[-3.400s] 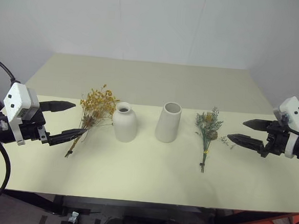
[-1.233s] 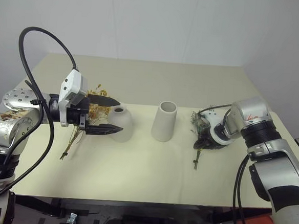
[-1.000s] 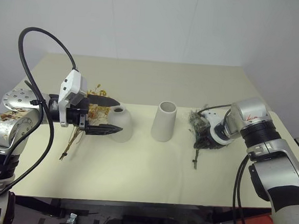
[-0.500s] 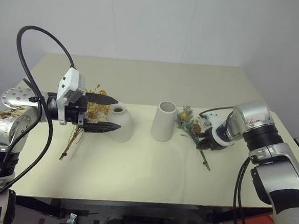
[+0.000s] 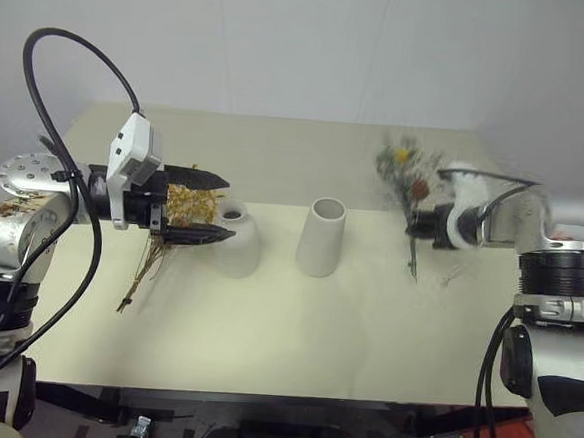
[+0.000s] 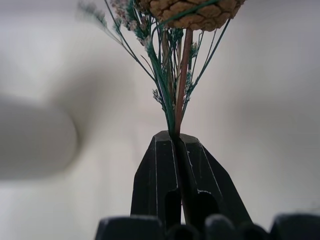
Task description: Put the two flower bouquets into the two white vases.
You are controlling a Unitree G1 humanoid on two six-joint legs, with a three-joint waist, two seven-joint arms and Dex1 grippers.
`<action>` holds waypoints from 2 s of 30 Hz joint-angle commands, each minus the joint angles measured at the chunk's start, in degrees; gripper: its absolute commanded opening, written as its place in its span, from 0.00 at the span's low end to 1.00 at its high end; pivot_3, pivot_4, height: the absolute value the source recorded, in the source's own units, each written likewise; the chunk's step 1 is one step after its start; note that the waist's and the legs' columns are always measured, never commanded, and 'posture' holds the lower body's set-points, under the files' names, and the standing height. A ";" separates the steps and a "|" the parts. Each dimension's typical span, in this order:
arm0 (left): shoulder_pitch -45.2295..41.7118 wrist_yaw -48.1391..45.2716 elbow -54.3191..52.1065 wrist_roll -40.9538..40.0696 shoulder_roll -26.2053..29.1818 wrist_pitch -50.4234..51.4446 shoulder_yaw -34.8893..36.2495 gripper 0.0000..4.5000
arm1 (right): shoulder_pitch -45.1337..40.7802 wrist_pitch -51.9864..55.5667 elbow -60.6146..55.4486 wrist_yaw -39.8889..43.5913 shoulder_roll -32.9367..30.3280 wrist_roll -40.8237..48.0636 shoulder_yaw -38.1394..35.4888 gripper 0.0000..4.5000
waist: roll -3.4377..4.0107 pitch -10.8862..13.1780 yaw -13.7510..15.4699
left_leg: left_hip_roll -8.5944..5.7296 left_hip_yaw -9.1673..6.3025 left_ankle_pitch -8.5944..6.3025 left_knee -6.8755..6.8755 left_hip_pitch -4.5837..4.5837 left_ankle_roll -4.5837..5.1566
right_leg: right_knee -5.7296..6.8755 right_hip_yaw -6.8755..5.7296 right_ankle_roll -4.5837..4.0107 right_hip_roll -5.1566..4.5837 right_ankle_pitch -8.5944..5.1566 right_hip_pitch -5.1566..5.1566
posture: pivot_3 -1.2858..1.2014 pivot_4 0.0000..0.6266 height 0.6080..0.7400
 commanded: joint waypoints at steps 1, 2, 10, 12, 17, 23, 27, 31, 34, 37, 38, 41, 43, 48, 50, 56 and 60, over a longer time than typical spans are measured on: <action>-3.05 -1.25 1.50 1.09 -0.87 -1.95 -0.74 1.00 | 4.55 -13.16 -15.68 -0.96 5.48 3.16 -5.93 0.00 | 0.00 0.00 -0.12 | 0.02 0.02 0.00 0.00 0.00 0.00 | 0.01 0.03 0.01 0.02 -0.01 -0.01 | 0.52 0.24 1.00; -3.67 -1.61 2.05 1.44 -1.15 -2.23 -1.06 1.00 | 5.88 -16.17 -18.45 -0.67 7.60 4.22 -6.87 0.00 | 0.00 0.00 -0.20 | 0.04 0.03 0.00 0.00 -0.01 0.00 | 0.04 0.06 0.01 0.04 -0.01 -0.06 | 0.52 0.24 1.00; -6.01 -3.37 4.29 2.97 -1.93 -3.21 -2.02 1.00 | 8.01 -29.31 -24.92 0.98 17.53 12.32 -9.03 0.00 | 0.02 0.01 -0.14 | 0.36 0.02 0.00 0.00 -0.11 0.00 | 0.13 0.17 -0.15 0.44 0.09 -0.29 | 0.52 0.24 1.00; -6.02 -3.50 4.06 2.99 -1.86 -3.07 -1.89 1.00 | 8.44 -30.51 -25.01 1.41 18.08 13.49 -8.28 0.00 | 0.02 0.01 -0.12 | 0.38 0.02 0.00 0.00 -0.10 0.00 | 0.15 0.16 -0.18 0.46 0.09 -0.29 | 0.52 0.24 1.00; -5.33 -3.45 3.25 2.89 -1.18 -2.69 -1.24 1.00 | 10.36 -31.86 -26.03 2.35 19.85 16.49 -5.78 0.00 | 0.02 0.01 -0.17 | 0.39 0.02 0.00 0.00 -0.11 0.00 | 0.14 0.17 -0.20 0.46 0.08 -0.30 | 0.52 0.24 1.00; -4.84 -3.13 2.85 2.77 -0.84 -2.49 -0.96 1.00 | 14.37 -36.11 -25.77 3.47 22.10 15.51 -0.64 0.00 | 0.03 0.02 -0.15 | 0.39 0.02 0.00 0.00 -0.10 0.00 | 0.17 0.18 -0.22 0.47 0.08 -0.31 | 0.52 0.24 1.00; -4.42 -3.01 2.56 2.67 -0.65 -2.44 -0.74 1.00 | 15.81 -42.04 -22.01 3.85 22.87 12.06 2.09 0.00 | 0.03 0.02 -0.14 | 0.39 0.03 0.00 0.00 -0.10 0.00 | 0.17 0.18 -0.22 0.47 0.08 -0.32 | 0.52 0.24 1.00; -3.97 -2.88 2.37 2.56 -0.44 -2.44 -0.47 1.00 | 16.14 -44.59 -20.33 4.06 22.50 11.06 3.03 0.00 | 0.03 0.02 -0.13 | 0.39 0.03 0.00 0.00 -0.10 0.00 | 0.17 0.18 -0.22 0.47 0.08 -0.32 | 0.52 0.24 1.00; -3.79 -2.85 2.39 2.51 -0.31 -2.50 -0.34 1.00 | 15.47 -43.69 -20.41 4.00 22.19 12.50 2.35 0.00 | 0.03 0.02 -0.11 | 0.39 0.02 0.00 0.00 -0.10 0.00 | 0.17 0.18 -0.22 0.47 0.08 -0.32 | 0.52 0.24 1.00; -3.71 -2.83 2.19 2.37 -0.16 -2.38 -0.17 1.00 | 13.59 -40.56 -21.52 3.14 21.96 16.21 0.29 0.00 | 0.03 0.02 -0.10 | 0.39 0.02 0.00 0.00 -0.10 0.00 | 0.18 0.18 -0.23 0.47 0.08 -0.32 | 0.52 0.24 1.00; -3.70 -2.82 2.16 2.35 -0.14 -2.38 -0.15 1.00 | 13.29 -40.01 -21.72 2.92 21.82 16.95 0.03 0.00 | 0.04 0.02 -0.10 | 0.39 0.02 0.00 0.00 -0.10 0.00 | 0.18 0.18 -0.23 0.47 0.09 -0.32 | 0.52 0.24 1.00; -3.70 -2.83 2.19 2.31 -0.13 -2.45 -0.12 1.00 | 12.72 -38.06 -22.77 2.34 21.59 19.75 -0.70 0.00 | 0.04 0.02 -0.10 | 0.39 0.01 0.00 0.00 -0.10 0.00 | 0.17 0.18 -0.23 0.48 0.08 -0.32 | 0.52 0.24 1.00; -3.76 -2.82 2.22 2.27 -0.24 -2.44 -0.16 1.00 | 12.69 -37.72 -23.08 2.16 21.35 20.45 -0.67 0.00 | 0.04 0.02 -0.12 | 0.39 0.02 0.00 0.00 -0.10 0.00 | 0.17 0.18 -0.23 0.48 0.08 -0.32 | 0.52 0.24 1.00; -4.05 -2.89 2.37 2.21 -0.72 -2.55 -0.49 1.00 | 13.04 -38.71 -22.18 1.84 20.77 19.79 -0.31 0.00 | 0.04 0.02 -0.10 | 0.39 0.02 0.00 0.00 -0.09 0.00 | 0.19 0.18 -0.23 0.48 0.08 -0.32 | 0.52 0.24 1.00; -4.35 -2.97 2.68 2.21 -0.92 -2.62 -0.61 1.00 | 13.47 -39.70 -21.72 2.11 20.54 18.78 0.26 0.00 | 0.04 0.02 -0.10 | 0.39 0.02 0.00 0.00 -0.10 0.00 | 0.18 0.18 -0.23 0.47 0.08 -0.32 | 0.52 0.24 1.00; -7.52 -2.37 4.68 0.83 -2.74 -0.49 -0.41 1.00 | 12.07 -43.70 -17.91 2.51 20.64 16.05 0.37 0.00 | 0.04 0.02 -0.10 | 0.38 0.02 0.00 0.00 -0.09 0.00 | 0.19 0.18 -0.23 0.48 0.08 -0.32 | 0.52 0.24 1.00; -11.25 -1.38 5.91 0.92 -5.53 1.31 -1.93 1.00 | 12.04 -44.68 -16.44 3.55 20.17 15.36 0.79 0.00 | 0.04 0.02 -0.07 | 0.38 0.02 0.00 0.00 -0.11 0.00 | 0.17 0.18 -0.23 0.48 0.08 -0.32 | 0.52 0.24 1.00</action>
